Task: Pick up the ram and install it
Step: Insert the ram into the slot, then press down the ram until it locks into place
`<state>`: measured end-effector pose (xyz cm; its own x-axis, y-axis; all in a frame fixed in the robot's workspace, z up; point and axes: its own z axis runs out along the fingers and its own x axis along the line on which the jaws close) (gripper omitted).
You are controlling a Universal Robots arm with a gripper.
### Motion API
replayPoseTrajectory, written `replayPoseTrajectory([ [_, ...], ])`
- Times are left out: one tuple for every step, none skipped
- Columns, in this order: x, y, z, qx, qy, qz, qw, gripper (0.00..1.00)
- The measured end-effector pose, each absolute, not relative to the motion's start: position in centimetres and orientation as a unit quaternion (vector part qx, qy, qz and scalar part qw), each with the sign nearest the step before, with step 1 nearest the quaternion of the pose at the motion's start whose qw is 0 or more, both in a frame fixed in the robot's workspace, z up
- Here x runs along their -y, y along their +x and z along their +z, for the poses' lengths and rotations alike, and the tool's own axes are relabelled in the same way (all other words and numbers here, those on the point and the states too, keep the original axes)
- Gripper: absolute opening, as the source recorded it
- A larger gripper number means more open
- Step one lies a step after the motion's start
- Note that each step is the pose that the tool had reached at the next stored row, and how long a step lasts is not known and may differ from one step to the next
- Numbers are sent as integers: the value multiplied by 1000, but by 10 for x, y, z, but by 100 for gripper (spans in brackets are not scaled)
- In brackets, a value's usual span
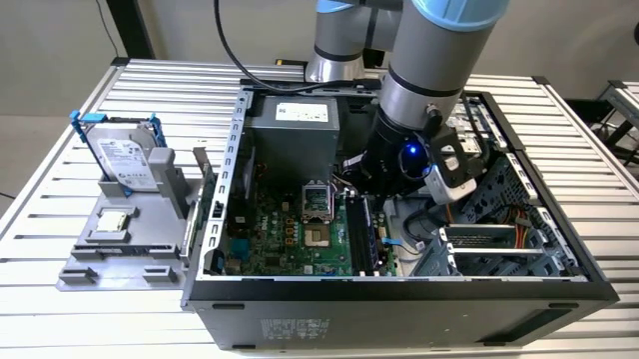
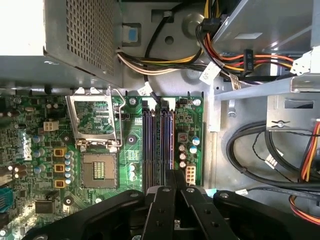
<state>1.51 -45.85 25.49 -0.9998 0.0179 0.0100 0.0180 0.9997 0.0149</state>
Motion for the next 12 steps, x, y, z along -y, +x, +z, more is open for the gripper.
replayPoseTrajectory([
  [458, 15, 255, 1000, -9, -7, 5, 0],
  [458, 15, 256, 1000, -9, -7, 5, 0],
  [458, 15, 256, 1000, -9, -7, 5, 0],
  [459, 15, 256, 1000, -9, -7, 5, 0],
  [459, 15, 257, 1000, -9, -7, 5, 0],
  [459, 15, 257, 1000, -9, -7, 5, 0],
  [459, 15, 258, 1000, -9, -7, 5, 0],
  [459, 15, 258, 1000, -9, -7, 5, 0],
  [459, 15, 258, 1000, -9, -7, 5, 0],
  [459, 15, 259, 1000, -9, -7, 5, 0],
  [459, 15, 259, 1000, -9, -7, 5, 0],
  [459, 15, 259, 1000, -9, -7, 5, 0],
])
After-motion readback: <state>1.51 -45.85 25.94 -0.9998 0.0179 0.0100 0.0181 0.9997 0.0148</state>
